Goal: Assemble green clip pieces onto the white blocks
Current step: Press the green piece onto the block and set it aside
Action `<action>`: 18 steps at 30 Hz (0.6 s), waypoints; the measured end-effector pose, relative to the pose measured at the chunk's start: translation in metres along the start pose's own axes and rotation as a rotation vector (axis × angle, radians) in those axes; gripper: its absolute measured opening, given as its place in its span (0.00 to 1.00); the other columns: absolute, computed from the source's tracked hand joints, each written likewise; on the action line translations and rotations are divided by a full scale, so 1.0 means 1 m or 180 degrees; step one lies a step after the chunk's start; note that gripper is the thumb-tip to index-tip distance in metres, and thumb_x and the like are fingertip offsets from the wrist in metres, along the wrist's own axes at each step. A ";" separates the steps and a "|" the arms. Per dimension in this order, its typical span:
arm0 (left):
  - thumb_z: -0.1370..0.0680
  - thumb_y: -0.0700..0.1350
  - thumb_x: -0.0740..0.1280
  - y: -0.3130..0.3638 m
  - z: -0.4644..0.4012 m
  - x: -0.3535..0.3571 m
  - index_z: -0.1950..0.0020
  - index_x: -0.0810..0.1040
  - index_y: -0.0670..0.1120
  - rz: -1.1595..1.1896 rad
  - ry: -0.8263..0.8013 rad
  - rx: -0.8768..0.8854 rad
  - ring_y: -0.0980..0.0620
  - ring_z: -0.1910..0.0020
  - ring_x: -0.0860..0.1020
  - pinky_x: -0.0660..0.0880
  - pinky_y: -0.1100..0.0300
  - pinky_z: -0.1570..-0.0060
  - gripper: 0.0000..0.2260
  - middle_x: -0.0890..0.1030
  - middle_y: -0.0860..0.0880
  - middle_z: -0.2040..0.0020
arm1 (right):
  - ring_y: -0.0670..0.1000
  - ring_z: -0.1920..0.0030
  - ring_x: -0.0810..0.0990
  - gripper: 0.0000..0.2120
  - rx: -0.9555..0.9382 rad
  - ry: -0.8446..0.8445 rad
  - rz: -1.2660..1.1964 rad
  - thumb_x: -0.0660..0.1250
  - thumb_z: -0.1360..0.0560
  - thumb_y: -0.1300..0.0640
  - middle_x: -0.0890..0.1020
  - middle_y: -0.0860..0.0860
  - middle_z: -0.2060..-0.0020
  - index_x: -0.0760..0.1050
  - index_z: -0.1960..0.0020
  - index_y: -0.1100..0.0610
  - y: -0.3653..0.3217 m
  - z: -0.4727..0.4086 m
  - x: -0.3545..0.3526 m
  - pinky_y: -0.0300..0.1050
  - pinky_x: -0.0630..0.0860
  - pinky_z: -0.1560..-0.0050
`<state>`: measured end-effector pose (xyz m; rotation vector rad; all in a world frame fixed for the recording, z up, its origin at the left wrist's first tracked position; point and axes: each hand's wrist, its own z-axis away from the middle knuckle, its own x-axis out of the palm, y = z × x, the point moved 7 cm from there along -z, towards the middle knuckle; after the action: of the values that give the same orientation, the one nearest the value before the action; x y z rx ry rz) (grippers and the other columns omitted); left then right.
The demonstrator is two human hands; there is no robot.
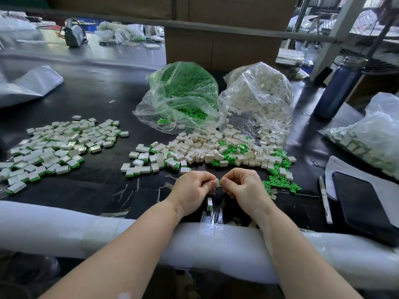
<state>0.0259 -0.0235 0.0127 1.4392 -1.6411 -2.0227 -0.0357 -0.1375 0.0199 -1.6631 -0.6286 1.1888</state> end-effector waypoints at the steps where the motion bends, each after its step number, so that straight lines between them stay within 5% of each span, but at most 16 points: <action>1: 0.22 0.44 0.65 0.000 0.000 0.000 0.50 0.82 0.46 -0.0033 0.0011 0.0013 0.54 0.59 0.77 0.75 0.55 0.47 0.06 0.79 0.53 0.62 | 0.40 0.75 0.71 0.11 -0.0002 -0.0010 0.0016 0.68 0.26 0.63 0.77 0.47 0.74 0.76 0.66 0.54 0.000 0.000 0.000 0.35 0.71 0.68; 9: 0.22 0.44 0.65 0.003 0.001 0.000 0.50 0.82 0.46 -0.0191 0.0040 0.0026 0.51 0.55 0.79 0.74 0.56 0.48 0.07 0.80 0.53 0.62 | 0.39 0.74 0.72 0.11 -0.0055 -0.0074 0.0120 0.68 0.26 0.63 0.77 0.41 0.78 0.75 0.66 0.54 -0.001 0.001 0.001 0.34 0.70 0.66; 18: 0.22 0.44 0.64 0.007 0.003 -0.001 0.51 0.82 0.45 -0.0295 0.0080 0.0132 0.52 0.59 0.76 0.74 0.56 0.51 0.07 0.80 0.51 0.61 | 0.44 0.72 0.71 0.10 0.0001 0.0051 0.0132 0.68 0.27 0.64 0.76 0.47 0.75 0.76 0.66 0.56 -0.002 0.000 0.001 0.42 0.70 0.65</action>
<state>0.0217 -0.0236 0.0191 1.5761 -1.6448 -2.0208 -0.0354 -0.1362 0.0214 -1.6911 -0.5866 1.2040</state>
